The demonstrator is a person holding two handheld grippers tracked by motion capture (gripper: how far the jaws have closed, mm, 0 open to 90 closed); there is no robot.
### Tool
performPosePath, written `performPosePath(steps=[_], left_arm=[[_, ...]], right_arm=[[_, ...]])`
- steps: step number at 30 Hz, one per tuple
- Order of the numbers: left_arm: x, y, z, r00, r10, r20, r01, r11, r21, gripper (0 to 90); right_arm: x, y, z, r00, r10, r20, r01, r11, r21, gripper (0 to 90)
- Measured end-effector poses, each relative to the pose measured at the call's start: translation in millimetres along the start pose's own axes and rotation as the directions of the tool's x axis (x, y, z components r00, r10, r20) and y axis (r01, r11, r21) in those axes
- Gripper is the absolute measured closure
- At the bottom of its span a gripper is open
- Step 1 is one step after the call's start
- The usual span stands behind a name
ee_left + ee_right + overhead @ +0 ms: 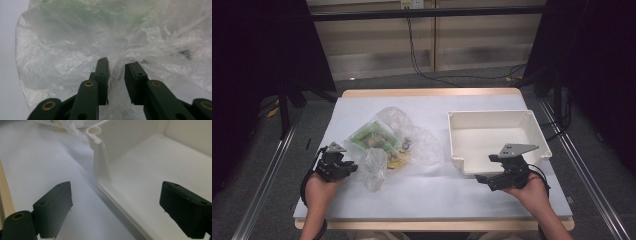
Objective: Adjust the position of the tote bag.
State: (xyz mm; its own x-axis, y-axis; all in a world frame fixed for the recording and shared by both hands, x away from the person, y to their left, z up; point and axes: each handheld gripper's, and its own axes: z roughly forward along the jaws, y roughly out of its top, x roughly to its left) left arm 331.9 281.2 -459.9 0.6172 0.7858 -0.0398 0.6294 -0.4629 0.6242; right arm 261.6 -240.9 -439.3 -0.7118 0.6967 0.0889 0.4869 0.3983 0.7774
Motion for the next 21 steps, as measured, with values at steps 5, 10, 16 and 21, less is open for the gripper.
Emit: performPosePath(steps=[5, 10, 16, 21], left_arm=[[-7.3, -2.8, -13.0, 0.9989, 0.031, 0.034, -0.031, 0.9993, -0.021, 58.9], [-17.3, -8.4, -14.9, 0.9975, 0.048, 0.052, -0.047, 0.9987, -0.019, 54.7], [-19.0, -8.0, -15.3, 0.9968, 0.060, 0.052, -0.059, 0.9981, -0.015, 52.8], [-20.3, -7.5, -14.1, 0.9957, 0.069, 0.062, -0.068, 0.9975, -0.020, 52.7]], right_arm=[[11.0, 12.8, 4.5, 0.9999, -0.005, -0.014, 0.005, 1.000, -0.021, 14.3], [41.0, 42.4, 29.0, 0.9967, -0.046, -0.067, 0.044, 0.999, -0.030, 16.1], [65.2, 70.0, 54.4, 0.9893, -0.132, -0.062, 0.132, 0.991, -0.007, 23.0], [74.9, 87.7, 75.6, 0.9852, -0.130, -0.112, 0.131, 0.991, 0.001, 22.6]])
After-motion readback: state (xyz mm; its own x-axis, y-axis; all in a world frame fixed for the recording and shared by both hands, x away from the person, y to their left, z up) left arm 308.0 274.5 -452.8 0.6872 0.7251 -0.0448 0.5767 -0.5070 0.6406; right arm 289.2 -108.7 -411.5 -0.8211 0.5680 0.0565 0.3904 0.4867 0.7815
